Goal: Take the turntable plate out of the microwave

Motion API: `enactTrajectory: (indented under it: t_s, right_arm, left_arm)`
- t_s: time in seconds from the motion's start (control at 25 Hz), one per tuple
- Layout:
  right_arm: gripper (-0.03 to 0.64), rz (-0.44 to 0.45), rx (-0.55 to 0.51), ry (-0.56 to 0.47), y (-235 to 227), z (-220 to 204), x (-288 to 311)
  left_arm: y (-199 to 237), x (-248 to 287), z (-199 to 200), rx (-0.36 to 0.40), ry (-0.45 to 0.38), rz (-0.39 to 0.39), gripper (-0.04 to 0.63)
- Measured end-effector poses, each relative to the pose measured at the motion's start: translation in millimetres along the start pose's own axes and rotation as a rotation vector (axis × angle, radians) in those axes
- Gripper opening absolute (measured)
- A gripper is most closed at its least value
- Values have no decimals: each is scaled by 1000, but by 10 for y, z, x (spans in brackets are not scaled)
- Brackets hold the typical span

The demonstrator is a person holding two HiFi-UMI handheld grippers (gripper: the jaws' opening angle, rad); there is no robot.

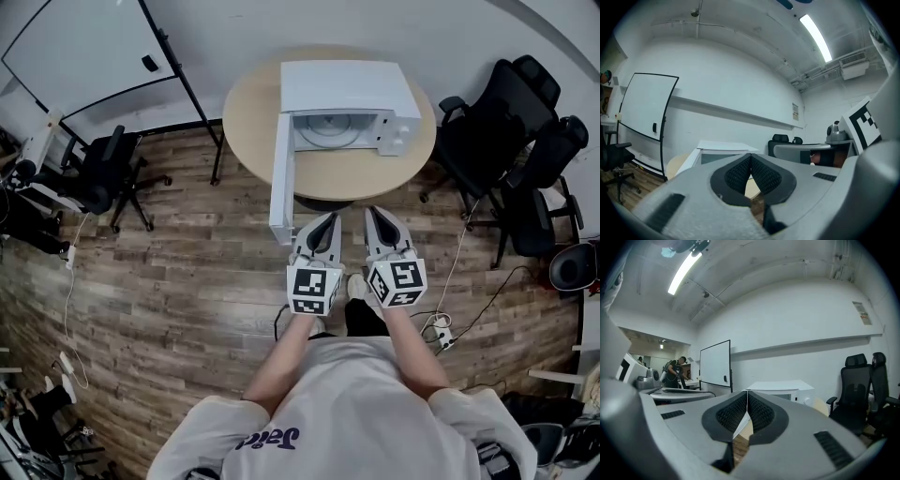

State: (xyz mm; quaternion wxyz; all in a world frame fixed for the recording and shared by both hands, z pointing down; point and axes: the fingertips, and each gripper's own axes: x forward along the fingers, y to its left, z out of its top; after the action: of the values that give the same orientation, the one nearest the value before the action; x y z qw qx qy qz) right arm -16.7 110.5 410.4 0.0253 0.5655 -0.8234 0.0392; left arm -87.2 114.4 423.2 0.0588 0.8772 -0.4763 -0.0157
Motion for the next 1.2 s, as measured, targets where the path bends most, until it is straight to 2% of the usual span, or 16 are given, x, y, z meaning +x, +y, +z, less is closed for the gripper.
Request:
enactTrajectory:
  t_s: [0.24, 0.6, 0.88, 1.2]
  right_arm:
    - [18, 33, 50, 14, -378, -56, 373]
    - [18, 68, 101, -11, -1115, 129, 1065]
    - [18, 104, 158, 54, -1520, -131, 1297]
    - [18, 163, 242, 118, -1835, -460, 1592]
  left_arm:
    - [4, 489, -36, 5, 29, 9, 12]
    - [106, 1409, 65, 20, 44, 63, 12]
    - [-2, 1992, -95, -15, 92, 82, 12]
    - [168, 2188, -389, -56, 144, 176, 12]
